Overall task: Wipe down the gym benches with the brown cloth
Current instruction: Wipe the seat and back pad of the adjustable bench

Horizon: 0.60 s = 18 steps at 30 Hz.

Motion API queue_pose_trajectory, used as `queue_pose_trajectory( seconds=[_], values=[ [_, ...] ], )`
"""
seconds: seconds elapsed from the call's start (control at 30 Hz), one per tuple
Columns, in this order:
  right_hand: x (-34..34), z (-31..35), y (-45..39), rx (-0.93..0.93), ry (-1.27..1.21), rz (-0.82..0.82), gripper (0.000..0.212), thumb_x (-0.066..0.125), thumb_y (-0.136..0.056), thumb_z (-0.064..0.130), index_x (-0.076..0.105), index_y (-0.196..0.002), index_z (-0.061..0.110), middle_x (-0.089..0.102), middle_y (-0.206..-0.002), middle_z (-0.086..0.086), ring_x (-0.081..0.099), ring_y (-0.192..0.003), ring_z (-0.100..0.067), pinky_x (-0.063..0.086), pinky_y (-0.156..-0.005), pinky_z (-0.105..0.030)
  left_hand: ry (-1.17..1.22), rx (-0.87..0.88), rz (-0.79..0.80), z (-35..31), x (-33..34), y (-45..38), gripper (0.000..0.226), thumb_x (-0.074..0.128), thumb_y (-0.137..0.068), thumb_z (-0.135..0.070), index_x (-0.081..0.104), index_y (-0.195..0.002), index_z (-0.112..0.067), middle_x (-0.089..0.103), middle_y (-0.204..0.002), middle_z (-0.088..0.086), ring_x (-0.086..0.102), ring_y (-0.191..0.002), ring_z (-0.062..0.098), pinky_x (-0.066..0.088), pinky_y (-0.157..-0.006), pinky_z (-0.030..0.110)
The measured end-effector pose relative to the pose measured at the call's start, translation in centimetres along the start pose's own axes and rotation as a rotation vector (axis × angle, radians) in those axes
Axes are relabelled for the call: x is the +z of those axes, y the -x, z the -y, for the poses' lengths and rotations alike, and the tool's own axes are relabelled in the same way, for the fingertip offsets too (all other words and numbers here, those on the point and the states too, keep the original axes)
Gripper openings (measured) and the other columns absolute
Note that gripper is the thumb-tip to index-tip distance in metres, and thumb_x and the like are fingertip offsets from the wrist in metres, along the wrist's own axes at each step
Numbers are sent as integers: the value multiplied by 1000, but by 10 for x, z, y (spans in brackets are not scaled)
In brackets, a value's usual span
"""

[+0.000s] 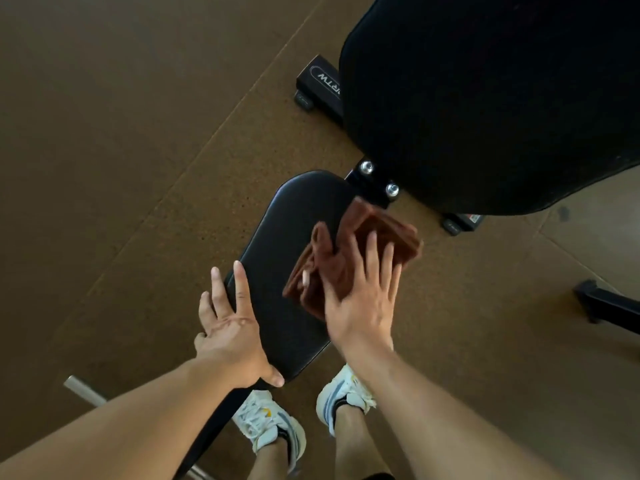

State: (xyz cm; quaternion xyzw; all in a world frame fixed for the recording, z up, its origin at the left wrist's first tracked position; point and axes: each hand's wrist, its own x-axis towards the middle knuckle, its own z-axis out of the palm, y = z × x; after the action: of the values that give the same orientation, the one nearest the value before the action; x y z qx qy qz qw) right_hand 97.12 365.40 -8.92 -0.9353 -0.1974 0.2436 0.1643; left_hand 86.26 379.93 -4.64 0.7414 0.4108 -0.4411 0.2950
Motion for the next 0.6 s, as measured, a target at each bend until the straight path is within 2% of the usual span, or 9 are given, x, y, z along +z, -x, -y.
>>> queue_pose_trajectory(
  seconds=[0.07,0.13,0.23,0.33,0.43,0.53,0.6],
  values=[
    [9,-7,50,-68,59,149,96,57,-93,60,-3,-166,42,-15,-175,9,-26,-159,-20,-1,-132,-54,17,5,14,-1,-1,0,182,101,-46,-43,-67,-115,-36,-64,-140,3,-24,-153,36,30,-120,57],
    [10,-12,51,-169,133,243,97,54,-93,66,-5,-166,43,-18,-175,8,-23,-160,-22,-2,-131,-54,16,9,13,-1,-2,1,183,102,-44,-43,-66,-117,-36,-67,-135,0,-25,-152,35,30,-119,57],
    [-7,3,-13,-308,183,203,93,48,-94,73,0,-166,39,-14,-176,3,-20,-161,-26,-7,-131,-55,-7,-15,27,-4,-2,0,185,102,-42,-44,-67,-114,-36,-71,-126,-2,-28,-152,35,30,-120,57],
    [-18,33,-87,-308,212,153,89,33,-96,79,2,-167,37,-11,-176,2,-18,-161,-29,-11,-130,-54,-21,-19,23,-5,-1,0,184,102,-43,-44,-67,-115,-36,-67,-133,1,-28,-151,36,30,-119,57],
    [-23,40,-123,-285,239,90,83,28,-97,80,10,-166,37,7,-177,2,3,-162,-28,4,-130,-52,-27,-30,31,-7,-2,0,182,101,-46,-44,-67,-116,-36,-63,-140,3,-29,-151,36,28,-121,58],
    [-36,17,-122,-257,120,36,75,42,-98,73,29,-161,35,36,-165,3,34,-150,-25,29,-122,-48,-26,-29,30,-6,-2,1,180,101,-48,-43,-67,-114,-38,-61,-143,3,-29,-151,37,26,-121,59],
    [-43,-3,-113,-124,-7,-12,69,48,-98,71,41,-154,31,50,-151,2,47,-140,-25,40,-113,-47,-26,-19,17,-4,-1,0,179,100,-49,-43,-68,-112,-39,-61,-143,3,-30,-150,37,25,-121,59]
  ],
)
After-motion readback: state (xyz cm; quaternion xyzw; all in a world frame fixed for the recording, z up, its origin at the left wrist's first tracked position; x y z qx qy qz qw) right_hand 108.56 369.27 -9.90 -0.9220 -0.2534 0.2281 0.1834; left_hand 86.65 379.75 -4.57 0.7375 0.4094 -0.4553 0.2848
